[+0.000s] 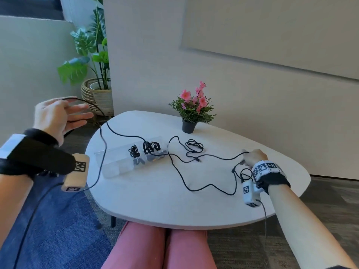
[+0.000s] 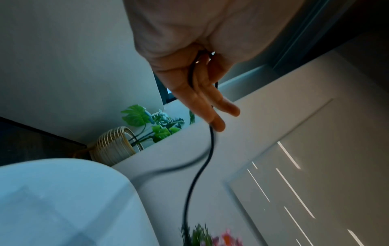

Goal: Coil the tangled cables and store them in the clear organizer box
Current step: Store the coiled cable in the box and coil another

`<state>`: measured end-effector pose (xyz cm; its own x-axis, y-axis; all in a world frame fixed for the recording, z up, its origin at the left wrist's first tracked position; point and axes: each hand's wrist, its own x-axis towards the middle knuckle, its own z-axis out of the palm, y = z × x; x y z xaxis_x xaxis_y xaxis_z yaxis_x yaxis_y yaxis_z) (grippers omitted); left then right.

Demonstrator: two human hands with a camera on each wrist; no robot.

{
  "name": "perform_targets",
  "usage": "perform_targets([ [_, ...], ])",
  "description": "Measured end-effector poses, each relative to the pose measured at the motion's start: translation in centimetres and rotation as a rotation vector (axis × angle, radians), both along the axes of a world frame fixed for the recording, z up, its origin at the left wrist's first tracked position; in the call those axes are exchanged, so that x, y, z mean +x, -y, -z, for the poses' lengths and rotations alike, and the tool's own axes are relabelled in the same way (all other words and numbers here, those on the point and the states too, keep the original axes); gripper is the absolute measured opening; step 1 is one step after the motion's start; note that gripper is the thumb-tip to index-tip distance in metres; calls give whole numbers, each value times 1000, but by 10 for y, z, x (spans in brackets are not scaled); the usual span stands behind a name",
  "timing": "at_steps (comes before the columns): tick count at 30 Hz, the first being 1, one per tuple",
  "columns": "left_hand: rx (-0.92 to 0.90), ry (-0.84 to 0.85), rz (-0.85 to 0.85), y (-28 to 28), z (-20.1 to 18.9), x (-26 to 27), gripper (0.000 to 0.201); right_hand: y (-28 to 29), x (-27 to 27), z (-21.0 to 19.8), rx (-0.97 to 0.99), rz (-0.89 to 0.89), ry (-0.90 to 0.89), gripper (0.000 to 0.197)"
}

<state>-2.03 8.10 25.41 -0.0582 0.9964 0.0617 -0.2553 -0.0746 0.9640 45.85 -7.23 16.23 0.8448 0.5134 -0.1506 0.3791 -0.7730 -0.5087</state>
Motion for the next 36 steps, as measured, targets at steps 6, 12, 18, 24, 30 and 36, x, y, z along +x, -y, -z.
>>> perform_targets([
  [6, 77, -186, 131, 10, 14, 43, 25, -16, -35, -22, 417, -70, -362, 23],
  [12, 525, -482, 315, 33, -2, 72, 29, -6, -76, -55, 171, -452, 115, 82],
  [18, 910, -913, 453, 71, -15, 119, 23, -10, -164, -88, 644, -981, 4, 39],
  [24, 731, -770, 434, 55, -14, 135, 11, -20, -185, -82, 814, -833, -107, 25],
  [30, 675, -1151, 346, 27, 22, 109, 27, -10, -120, -93, 1053, -377, 208, 21],
  [36, 542, -1194, 353, -3, 64, 79, 28, 16, -41, -81, 1054, 149, 357, 31],
])
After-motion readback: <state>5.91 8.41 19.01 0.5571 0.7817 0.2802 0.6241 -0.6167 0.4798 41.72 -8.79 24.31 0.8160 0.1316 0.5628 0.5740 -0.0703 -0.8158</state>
